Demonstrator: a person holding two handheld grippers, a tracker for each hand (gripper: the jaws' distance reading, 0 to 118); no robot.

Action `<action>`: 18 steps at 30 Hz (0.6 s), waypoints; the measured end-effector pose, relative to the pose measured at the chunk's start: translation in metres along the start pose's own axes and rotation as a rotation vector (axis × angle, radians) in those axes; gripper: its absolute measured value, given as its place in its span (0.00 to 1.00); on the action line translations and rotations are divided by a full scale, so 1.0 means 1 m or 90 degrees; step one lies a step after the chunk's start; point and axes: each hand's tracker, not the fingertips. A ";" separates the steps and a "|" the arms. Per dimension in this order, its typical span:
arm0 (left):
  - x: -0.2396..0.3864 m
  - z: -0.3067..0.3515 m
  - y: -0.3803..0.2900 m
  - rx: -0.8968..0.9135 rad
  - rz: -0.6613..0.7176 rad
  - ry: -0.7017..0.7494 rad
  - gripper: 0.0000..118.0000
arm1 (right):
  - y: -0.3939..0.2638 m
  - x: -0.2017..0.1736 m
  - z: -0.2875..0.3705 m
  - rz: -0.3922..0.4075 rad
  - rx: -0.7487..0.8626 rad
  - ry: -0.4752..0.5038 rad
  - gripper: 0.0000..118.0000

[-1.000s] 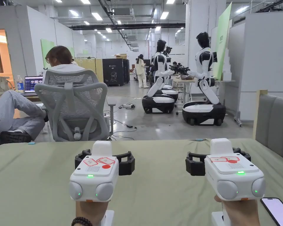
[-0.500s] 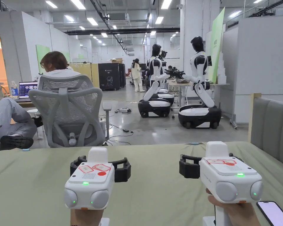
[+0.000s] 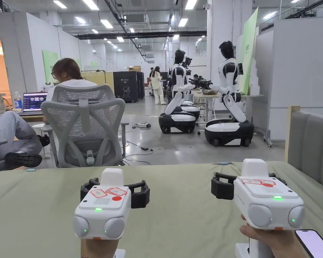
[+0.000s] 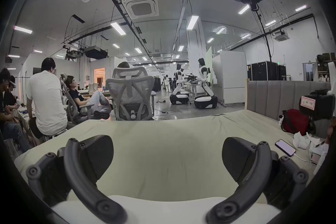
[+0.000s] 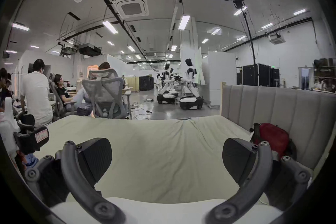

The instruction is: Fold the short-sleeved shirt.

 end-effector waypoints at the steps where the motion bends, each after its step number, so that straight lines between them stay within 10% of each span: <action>1: 0.000 0.000 0.000 0.000 -0.002 0.000 1.00 | 0.003 -0.001 0.001 0.004 -0.011 -0.007 1.00; 18: 0.004 0.001 -0.002 0.000 -0.009 0.000 1.00 | 0.005 -0.011 0.007 0.011 -0.014 0.005 1.00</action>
